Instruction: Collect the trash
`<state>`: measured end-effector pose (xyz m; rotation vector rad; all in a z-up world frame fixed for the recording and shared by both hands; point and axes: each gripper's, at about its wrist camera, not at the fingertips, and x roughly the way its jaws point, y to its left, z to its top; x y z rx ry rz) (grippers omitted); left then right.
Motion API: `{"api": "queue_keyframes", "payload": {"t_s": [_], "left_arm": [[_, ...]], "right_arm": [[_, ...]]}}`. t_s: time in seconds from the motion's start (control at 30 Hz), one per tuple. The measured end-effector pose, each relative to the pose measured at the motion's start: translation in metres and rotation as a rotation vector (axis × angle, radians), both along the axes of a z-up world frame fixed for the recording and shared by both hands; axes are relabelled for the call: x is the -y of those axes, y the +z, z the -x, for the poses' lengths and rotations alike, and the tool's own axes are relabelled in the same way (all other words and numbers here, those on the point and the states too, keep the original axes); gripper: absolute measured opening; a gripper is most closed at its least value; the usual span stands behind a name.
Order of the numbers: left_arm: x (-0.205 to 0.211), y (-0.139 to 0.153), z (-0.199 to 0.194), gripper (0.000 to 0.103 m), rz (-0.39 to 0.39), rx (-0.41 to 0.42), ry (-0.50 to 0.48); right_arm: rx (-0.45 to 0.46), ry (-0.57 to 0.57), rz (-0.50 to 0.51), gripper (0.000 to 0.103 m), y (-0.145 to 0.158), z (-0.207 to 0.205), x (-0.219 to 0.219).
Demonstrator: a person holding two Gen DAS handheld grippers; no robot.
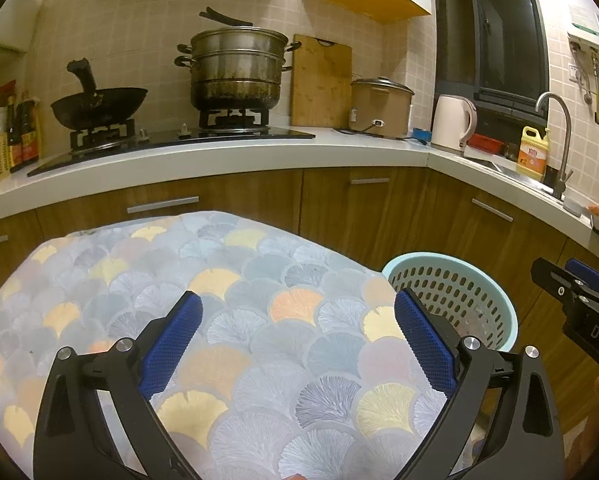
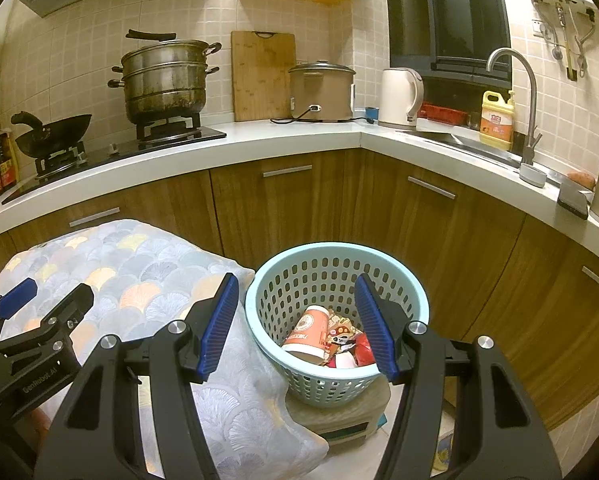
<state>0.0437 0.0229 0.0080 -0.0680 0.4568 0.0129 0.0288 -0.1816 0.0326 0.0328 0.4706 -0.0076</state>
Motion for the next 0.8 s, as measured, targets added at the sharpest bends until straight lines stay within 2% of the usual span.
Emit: {"api": "queue_keyframes", "payload": {"t_s": [0.8], "left_arm": [[0.0026,-0.0036,-0.0011,0.095,-0.005,-0.008,-0.007]], "right_arm": [[-0.007,0.007,-0.017,0.056,-0.0023,-0.0009,0.0036]]}}
